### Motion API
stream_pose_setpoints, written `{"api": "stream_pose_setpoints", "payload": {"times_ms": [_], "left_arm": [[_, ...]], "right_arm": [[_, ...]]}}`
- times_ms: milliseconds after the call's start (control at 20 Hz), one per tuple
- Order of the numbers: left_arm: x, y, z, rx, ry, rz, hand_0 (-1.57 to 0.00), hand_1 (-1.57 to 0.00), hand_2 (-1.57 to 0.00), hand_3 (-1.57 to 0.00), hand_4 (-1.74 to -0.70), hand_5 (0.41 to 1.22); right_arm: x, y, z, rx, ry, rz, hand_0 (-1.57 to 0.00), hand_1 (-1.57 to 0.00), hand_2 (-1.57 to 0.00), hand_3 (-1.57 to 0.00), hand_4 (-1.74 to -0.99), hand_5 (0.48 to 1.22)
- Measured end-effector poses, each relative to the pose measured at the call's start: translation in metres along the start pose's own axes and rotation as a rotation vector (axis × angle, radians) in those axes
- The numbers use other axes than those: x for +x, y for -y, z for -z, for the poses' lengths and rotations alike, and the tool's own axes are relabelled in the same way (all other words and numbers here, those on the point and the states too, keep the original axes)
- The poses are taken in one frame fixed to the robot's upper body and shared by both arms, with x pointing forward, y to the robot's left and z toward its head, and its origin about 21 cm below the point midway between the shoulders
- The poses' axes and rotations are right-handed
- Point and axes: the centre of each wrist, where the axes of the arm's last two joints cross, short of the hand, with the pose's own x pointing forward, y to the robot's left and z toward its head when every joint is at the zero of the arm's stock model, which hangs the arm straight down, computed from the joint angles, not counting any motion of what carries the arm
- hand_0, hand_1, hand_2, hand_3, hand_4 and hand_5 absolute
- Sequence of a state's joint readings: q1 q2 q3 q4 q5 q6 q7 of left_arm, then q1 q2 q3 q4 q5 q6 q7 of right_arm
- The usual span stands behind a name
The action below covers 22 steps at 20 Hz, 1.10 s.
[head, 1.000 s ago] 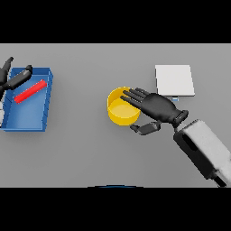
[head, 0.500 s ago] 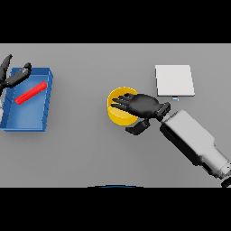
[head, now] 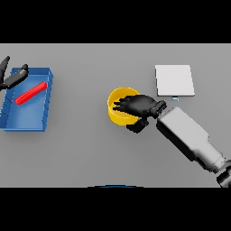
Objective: Pick up the red beaker and tilt it to pour out 1 green nut into yellow bowl. Pick up the yellow bowl and place it on the metallic measuring scale.
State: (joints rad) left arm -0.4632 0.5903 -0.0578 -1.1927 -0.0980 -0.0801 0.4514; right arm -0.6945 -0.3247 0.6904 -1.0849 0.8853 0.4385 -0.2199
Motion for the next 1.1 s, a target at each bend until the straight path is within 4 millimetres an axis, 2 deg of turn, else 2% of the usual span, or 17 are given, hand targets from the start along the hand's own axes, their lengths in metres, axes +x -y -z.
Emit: {"api": "stream_pose_setpoints", "payload": {"times_ms": [50,100,150,200,300,400,550,650,900,1000,1100], "left_arm": [[0.002,0.001,0.001,-0.004,-0.001,0.002,0.00,0.00,0.00,0.00,-0.79,0.711],[0.000,0.003,0.001,-0.003,0.008,0.002,0.00,0.00,0.00,0.00,-0.79,0.710],[0.002,0.002,0.002,-0.005,0.002,0.004,0.00,0.00,0.00,0.00,-0.79,0.710],[0.002,0.003,0.003,-0.009,0.014,0.002,0.00,0.00,0.00,0.00,-0.79,0.710],[0.001,0.005,0.002,-0.012,0.014,-0.004,0.00,0.00,0.00,0.00,-0.79,0.707],[0.000,0.003,0.002,0.003,0.015,0.002,0.00,0.00,0.00,0.00,-0.78,0.712],[0.001,0.002,0.000,-0.004,0.003,0.009,0.00,0.00,0.00,0.00,-0.78,0.710],[0.005,0.001,0.000,-0.010,0.018,0.005,0.00,0.00,0.00,0.00,-0.79,0.707],[0.002,0.004,0.001,-0.004,0.016,0.013,0.00,0.00,0.00,0.00,-0.77,0.706],[0.002,0.001,0.000,0.002,0.023,0.022,0.00,0.00,0.00,0.00,-0.77,0.705],[0.003,0.002,-0.001,-0.007,0.025,0.006,0.00,0.00,0.00,0.00,-0.78,0.702]], "right_arm": [[0.000,-0.002,-0.001,-0.002,0.000,-0.013,-0.19,-0.18,-0.19,-0.21,-1.309,0.891],[0.003,-0.001,-0.001,-0.004,0.013,-0.009,-0.45,-0.41,-0.35,-0.32,-1.363,0.957],[0.001,-0.002,-0.002,-0.009,0.021,-0.009,-0.68,-0.64,-0.59,-0.57,-1.435,1.010],[0.001,0.001,-0.001,-0.016,0.015,-0.011,-0.86,-0.83,-0.79,-0.68,-1.492,1.052],[0.002,0.001,-0.003,-0.003,0.045,-0.008,-1.11,-1.09,-1.07,-0.88,-1.578,1.113],[0.001,0.002,-0.004,-0.001,0.055,-0.011,-1.28,-1.27,-1.19,-1.03,-1.637,1.152],[-0.001,0.003,-0.008,0.015,0.042,0.011,-1.42,-1.41,-1.32,-1.13,-1.688,1.186],[0.003,0.006,-0.006,0.021,0.009,0.006,-1.48,-1.47,-1.35,-1.19,-1.707,1.198],[0.004,0.024,-0.021,-0.009,0.039,0.013,-1.54,-1.54,-1.45,-1.17,-1.730,1.214],[-0.003,0.034,-0.032,-0.014,0.011,0.013,-1.55,-1.55,-1.48,-1.16,-1.734,1.216],[-0.005,0.043,-0.040,-0.025,-0.023,0.010,-1.56,-1.56,-1.45,-1.20,-1.736,1.218]]}}
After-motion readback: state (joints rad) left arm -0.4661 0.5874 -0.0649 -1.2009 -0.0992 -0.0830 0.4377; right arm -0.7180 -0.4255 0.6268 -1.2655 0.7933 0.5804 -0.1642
